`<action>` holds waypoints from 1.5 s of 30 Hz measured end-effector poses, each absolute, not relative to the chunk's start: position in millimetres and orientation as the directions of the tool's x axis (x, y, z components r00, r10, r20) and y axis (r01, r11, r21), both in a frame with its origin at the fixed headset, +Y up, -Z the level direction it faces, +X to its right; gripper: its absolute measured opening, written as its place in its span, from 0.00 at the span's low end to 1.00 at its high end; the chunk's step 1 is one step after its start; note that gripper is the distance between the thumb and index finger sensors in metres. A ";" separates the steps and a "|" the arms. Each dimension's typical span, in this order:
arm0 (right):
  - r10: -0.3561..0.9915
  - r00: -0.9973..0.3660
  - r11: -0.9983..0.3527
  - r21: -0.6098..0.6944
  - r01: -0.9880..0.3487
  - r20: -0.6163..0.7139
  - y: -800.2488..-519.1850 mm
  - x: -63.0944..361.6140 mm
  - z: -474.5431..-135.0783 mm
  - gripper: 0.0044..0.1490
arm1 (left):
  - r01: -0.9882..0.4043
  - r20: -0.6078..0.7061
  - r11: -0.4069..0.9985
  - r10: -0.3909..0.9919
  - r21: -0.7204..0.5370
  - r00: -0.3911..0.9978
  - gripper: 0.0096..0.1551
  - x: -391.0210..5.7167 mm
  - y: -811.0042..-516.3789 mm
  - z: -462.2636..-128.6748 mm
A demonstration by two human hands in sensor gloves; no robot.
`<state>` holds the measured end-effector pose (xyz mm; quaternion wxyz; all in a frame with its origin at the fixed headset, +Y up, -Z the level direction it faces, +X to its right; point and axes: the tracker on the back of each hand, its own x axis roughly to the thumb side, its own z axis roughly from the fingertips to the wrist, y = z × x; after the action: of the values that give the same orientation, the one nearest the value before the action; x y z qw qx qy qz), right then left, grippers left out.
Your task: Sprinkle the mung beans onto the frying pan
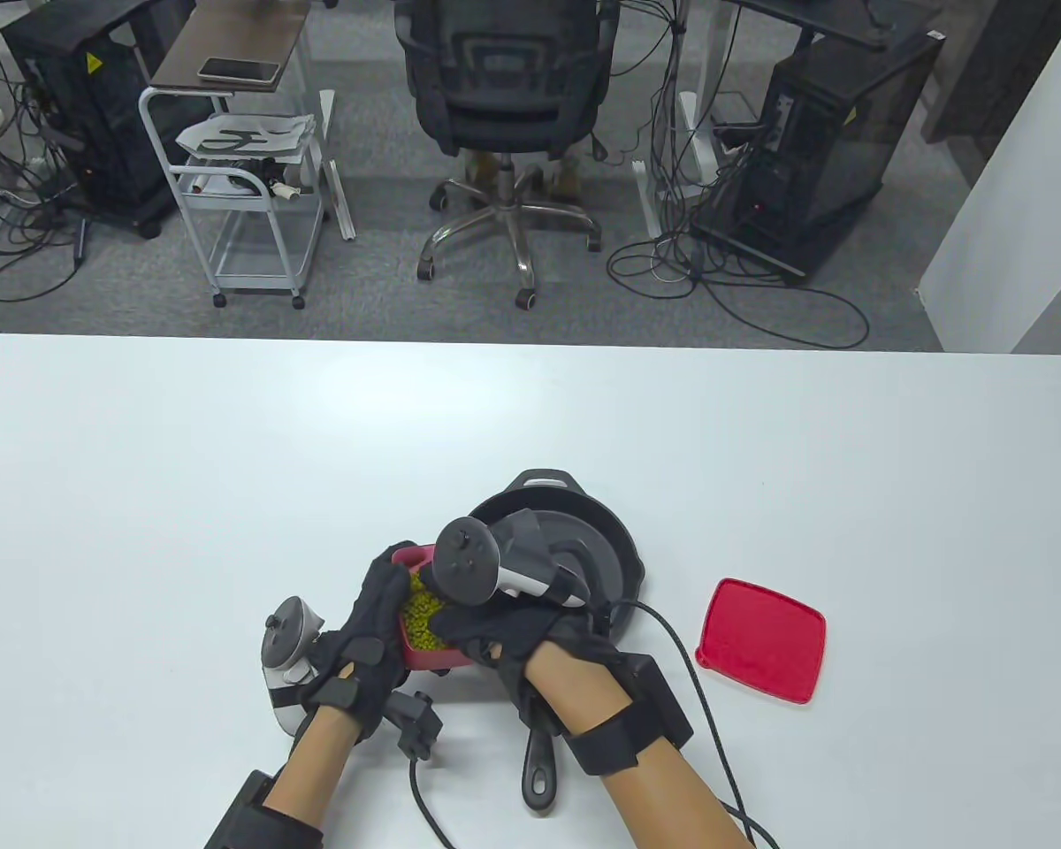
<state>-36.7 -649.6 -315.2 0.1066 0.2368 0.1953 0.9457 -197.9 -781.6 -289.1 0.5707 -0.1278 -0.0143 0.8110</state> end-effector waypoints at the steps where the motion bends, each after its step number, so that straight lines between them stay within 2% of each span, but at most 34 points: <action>1: 0.289 -0.873 -0.895 0.435 -0.100 0.392 -651.4 -38.6 -315.7 0.39 | -0.916 -0.201 -0.363 0.923 -0.173 -0.328 0.47 -197.1 -781.6 -288.5; 4: 0.278 -0.878 -0.897 0.431 -0.092 0.390 -653.3 -43.5 -317.8 0.43 | -0.925 -0.179 -0.354 0.928 -0.138 -0.328 0.47 -198.3 -781.8 -288.8; 8: 0.318 -0.890 -0.841 0.532 -0.104 0.328 -655.8 -45.6 -325.0 0.47 | -0.924 -0.173 -0.360 0.926 -0.126 -0.337 0.47 -198.1 -782.0 -287.5; 14: 0.362 -0.887 -0.799 0.584 -0.139 0.285 -662.8 -47.3 -332.7 0.49 | -0.926 -0.168 -0.360 0.926 -0.118 -0.338 0.47 -197.7 -783.4 -287.2; 19: 0.335 -0.895 -0.834 0.534 -0.136 0.296 -667.5 -50.1 -335.4 0.43 | -0.925 -0.180 -0.362 0.924 -0.118 -0.339 0.47 -194.9 -786.6 -287.2; 22: 0.355 -0.887 -0.845 0.506 -0.171 0.294 -668.3 -50.4 -338.5 0.34 | -0.919 -0.184 -0.374 0.919 -0.121 -0.350 0.47 -193.9 -789.1 -288.5; 27: 0.384 -0.876 -0.862 0.452 -0.228 0.291 -666.1 -48.3 -345.6 0.25 | -0.921 -0.190 -0.370 0.920 -0.122 -0.344 0.47 -192.9 -787.4 -289.2; 36: 0.488 -0.840 -0.825 0.440 -0.354 0.238 -659.4 -35.4 -363.1 0.23 | -0.926 -0.215 -0.362 0.918 -0.108 -0.334 0.47 -200.2 -790.1 -292.9; 45: 0.596 -0.787 -0.762 0.420 -0.493 0.159 -653.1 -4.1 -381.2 0.22 | -0.930 -0.246 -0.351 0.916 -0.109 -0.317 0.47 -202.8 -789.4 -291.7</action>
<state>-4.1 -653.1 -381.2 0.2935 0.1431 0.1812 0.9277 -202.8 -789.4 -291.7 0.5689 -0.1330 0.0262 0.8111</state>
